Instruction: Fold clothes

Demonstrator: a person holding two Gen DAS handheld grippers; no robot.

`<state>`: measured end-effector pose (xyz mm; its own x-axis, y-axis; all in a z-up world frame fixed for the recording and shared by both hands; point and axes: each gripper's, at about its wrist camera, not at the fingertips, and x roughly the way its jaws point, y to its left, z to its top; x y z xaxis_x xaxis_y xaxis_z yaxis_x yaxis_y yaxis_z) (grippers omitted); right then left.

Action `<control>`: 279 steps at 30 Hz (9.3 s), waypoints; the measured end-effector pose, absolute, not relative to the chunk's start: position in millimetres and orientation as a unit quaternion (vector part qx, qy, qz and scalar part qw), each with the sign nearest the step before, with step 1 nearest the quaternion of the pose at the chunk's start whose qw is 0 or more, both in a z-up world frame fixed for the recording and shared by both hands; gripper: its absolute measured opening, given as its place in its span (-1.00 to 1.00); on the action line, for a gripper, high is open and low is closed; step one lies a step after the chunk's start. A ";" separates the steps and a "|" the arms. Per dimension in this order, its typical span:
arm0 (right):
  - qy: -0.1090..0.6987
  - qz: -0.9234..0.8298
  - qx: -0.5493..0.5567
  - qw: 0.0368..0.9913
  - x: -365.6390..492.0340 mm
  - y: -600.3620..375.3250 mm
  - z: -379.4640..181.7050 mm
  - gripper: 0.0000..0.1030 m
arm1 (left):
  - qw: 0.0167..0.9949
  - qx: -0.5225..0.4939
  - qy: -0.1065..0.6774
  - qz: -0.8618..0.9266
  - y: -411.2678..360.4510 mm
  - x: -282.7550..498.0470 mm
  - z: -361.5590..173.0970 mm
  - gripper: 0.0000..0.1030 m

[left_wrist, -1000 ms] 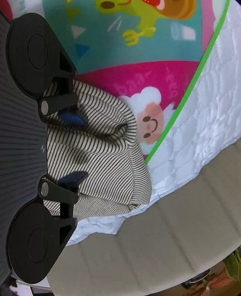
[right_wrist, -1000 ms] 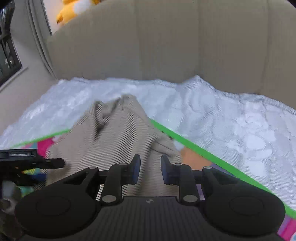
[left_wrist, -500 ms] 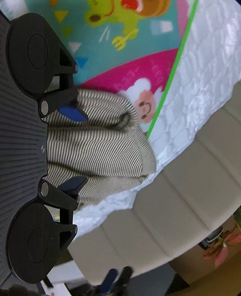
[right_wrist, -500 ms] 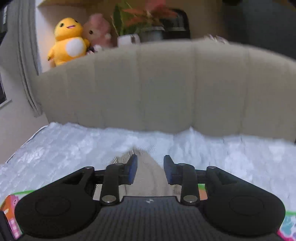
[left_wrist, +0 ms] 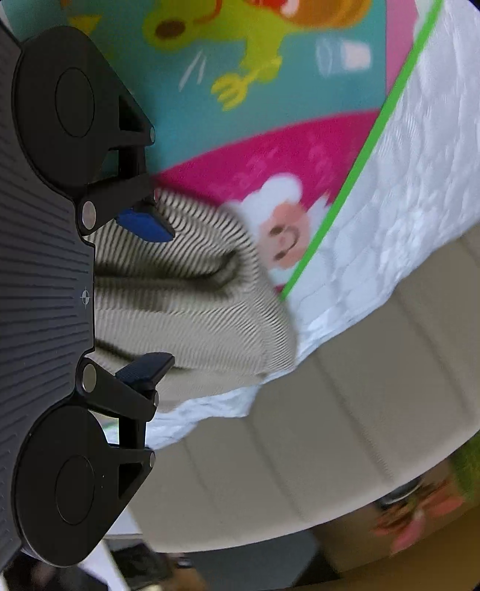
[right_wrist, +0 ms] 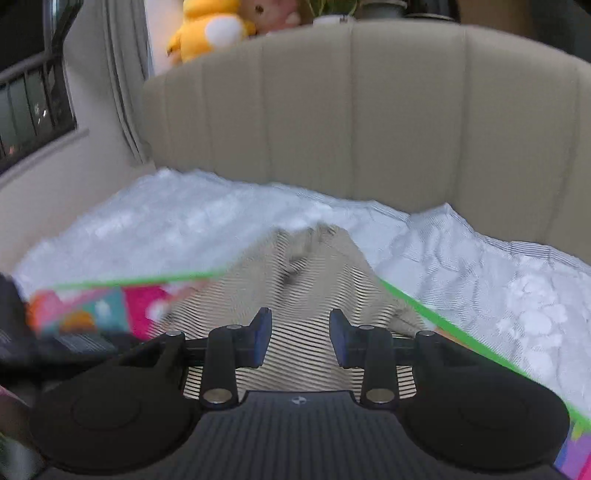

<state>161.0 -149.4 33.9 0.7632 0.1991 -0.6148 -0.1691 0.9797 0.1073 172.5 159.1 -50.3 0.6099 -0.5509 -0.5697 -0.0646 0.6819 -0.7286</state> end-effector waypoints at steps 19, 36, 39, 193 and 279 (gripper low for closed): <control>0.355 0.077 0.143 0.921 186.1 -203.5 -45.8 -0.04 | 0.768 -0.517 0.347 -0.145 153.2 233.6 -38.1 0.55; 0.441 0.093 0.046 0.892 197.1 -142.4 -60.4 1.00 | 0.877 -0.268 0.396 -0.043 197.2 208.4 -8.5 0.85; 0.447 0.113 0.029 0.887 203.5 -148.0 -48.6 1.00 | 0.910 -0.123 0.392 -0.064 146.2 220.9 2.6 0.85; 0.443 0.195 -0.305 0.820 41.4 -190.7 -12.5 -0.61 | 0.817 0.177 0.544 -0.075 130.2 40.3 15.4 0.90; 0.275 0.199 -0.022 0.941 218.6 -53.2 72.9 -0.11 | 0.851 -0.401 0.333 0.063 253.4 170.7 -38.1 1.00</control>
